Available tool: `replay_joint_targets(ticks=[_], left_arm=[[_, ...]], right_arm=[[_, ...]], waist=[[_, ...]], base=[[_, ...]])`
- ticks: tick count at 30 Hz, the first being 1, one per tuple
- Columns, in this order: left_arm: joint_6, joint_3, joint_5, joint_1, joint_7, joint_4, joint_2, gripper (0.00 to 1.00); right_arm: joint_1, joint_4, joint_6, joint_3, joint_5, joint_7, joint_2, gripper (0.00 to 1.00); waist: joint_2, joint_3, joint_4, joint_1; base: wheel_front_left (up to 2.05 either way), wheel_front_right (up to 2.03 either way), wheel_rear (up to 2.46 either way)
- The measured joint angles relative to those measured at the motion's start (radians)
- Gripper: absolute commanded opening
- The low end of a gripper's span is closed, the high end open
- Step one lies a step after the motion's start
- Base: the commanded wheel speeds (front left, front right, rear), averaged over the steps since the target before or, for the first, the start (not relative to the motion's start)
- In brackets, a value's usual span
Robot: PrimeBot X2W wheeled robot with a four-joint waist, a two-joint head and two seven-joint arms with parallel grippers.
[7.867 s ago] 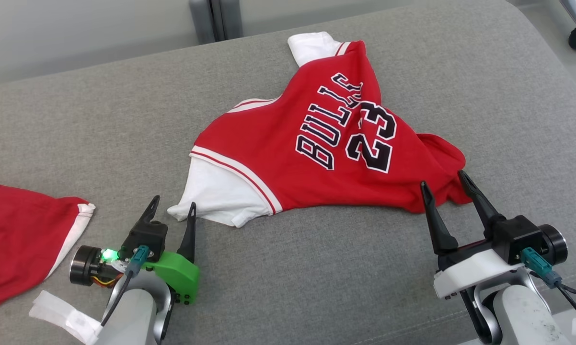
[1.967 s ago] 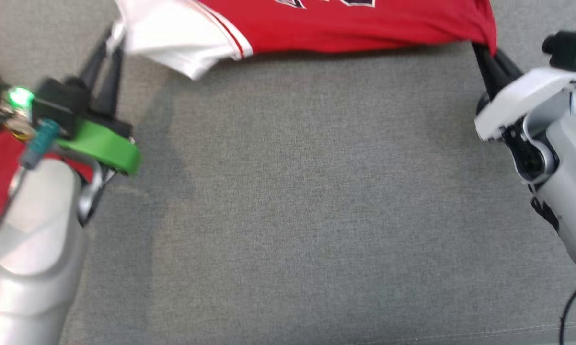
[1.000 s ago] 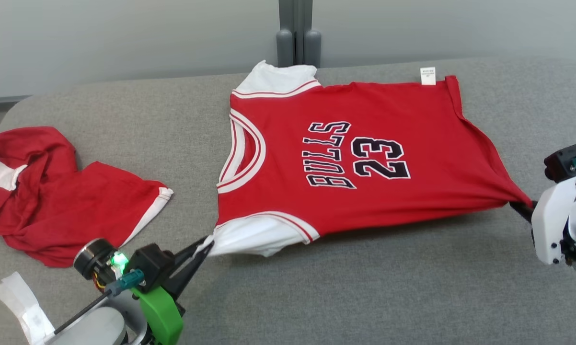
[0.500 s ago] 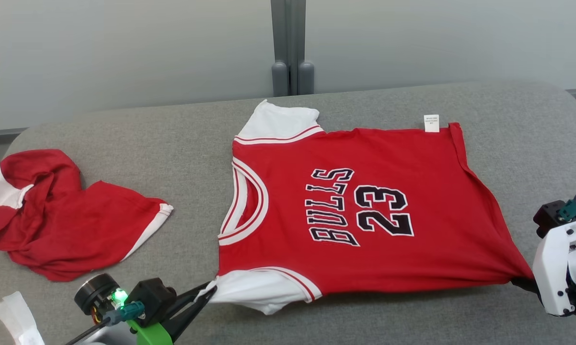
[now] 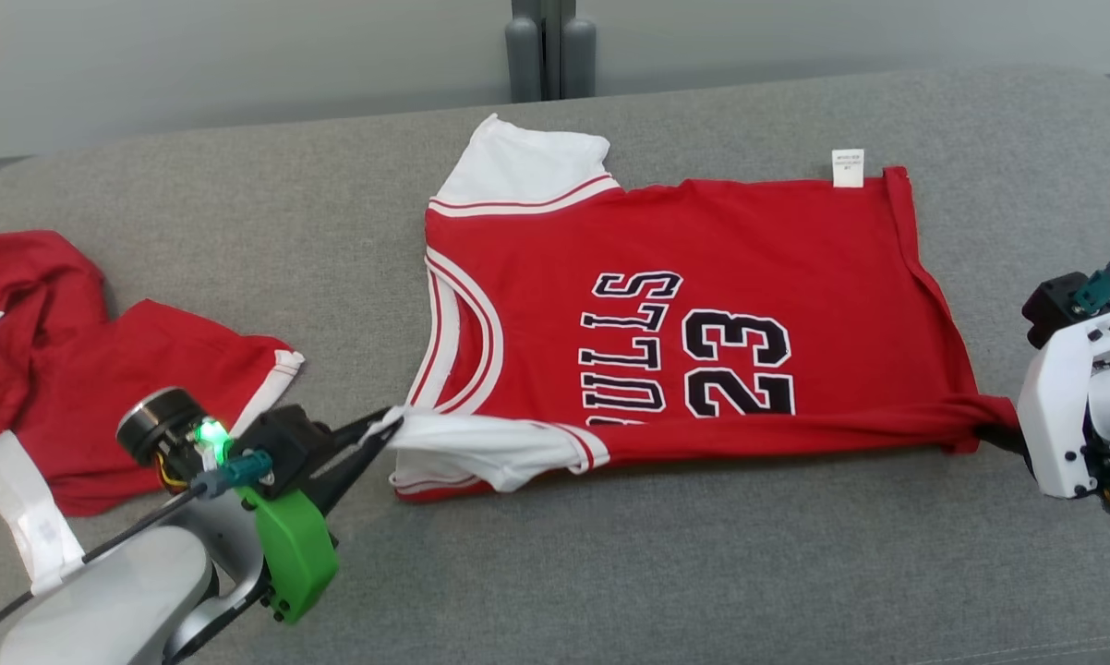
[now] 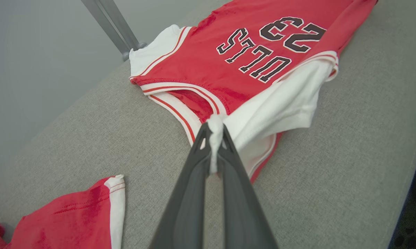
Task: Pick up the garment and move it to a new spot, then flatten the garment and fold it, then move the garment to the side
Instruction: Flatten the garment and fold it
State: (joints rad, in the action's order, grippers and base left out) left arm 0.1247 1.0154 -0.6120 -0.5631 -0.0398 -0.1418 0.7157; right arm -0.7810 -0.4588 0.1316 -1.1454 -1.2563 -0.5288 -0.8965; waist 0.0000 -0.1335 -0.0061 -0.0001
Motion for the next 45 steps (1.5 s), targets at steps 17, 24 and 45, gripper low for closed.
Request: replay_joint_targets(ticks=[17, 24, 45], left_arm=[[0.006, 0.111, -0.033, -0.218, -0.041, -0.201, -0.067, 0.19], [-0.067, 0.055, -0.039, -0.257, -0.115, -0.304, -0.138, 1.0], [-0.302, -0.552, 0.09, 0.027, -0.224, -0.047, -0.359, 1.0]], right_arm=[[-0.129, -0.069, 0.0, 0.014, 0.048, -0.027, 0.061, 1.0], [-0.148, -0.157, 0.0, 0.074, 0.054, 0.077, 0.109, 1.0], [-0.022, -0.25, -0.001, 0.298, 0.116, 0.787, 0.248, 1.0]], waist=[[0.0, -0.162, -0.011, 0.0], [0.0, -0.17, -0.01, 0.0], [0.0, -0.073, -0.014, 0.0]], base=[[0.0, 0.0, 0.0], [0.0, 0.0, 0.0], [0.0, 0.0, 0.0]])
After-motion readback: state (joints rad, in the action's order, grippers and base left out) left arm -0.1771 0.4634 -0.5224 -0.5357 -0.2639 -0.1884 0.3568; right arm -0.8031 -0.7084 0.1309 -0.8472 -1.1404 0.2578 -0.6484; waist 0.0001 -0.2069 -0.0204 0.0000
